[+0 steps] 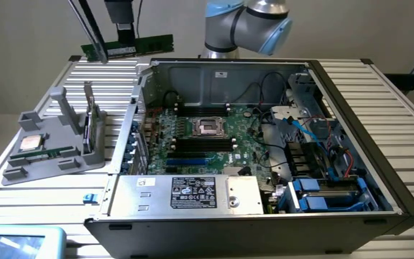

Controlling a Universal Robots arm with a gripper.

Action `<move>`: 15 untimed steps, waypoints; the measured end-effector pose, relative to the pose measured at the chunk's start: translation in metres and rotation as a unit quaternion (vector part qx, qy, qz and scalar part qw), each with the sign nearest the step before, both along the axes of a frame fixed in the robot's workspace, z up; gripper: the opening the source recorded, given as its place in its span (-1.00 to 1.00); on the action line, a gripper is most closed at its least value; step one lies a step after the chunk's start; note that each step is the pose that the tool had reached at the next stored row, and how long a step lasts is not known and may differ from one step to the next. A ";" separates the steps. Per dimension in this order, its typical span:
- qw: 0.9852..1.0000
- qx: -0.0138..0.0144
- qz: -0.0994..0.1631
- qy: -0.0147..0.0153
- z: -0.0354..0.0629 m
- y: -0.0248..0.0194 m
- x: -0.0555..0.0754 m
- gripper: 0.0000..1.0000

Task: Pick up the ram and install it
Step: 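Pick up the ram and move it above insertion slot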

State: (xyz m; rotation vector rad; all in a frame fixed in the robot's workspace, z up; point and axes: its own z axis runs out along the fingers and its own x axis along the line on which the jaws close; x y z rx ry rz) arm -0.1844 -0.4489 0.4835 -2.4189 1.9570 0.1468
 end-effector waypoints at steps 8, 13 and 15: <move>1.000 0.003 0.000 0.000 -0.0061 0.0000 0.026 -0.78; 1.000 0.004 -0.004 0.000 -0.0096 0.0000 0.035 -0.78; 1.000 0.004 -0.009 -0.001 -0.0107 0.0000 0.035 -0.78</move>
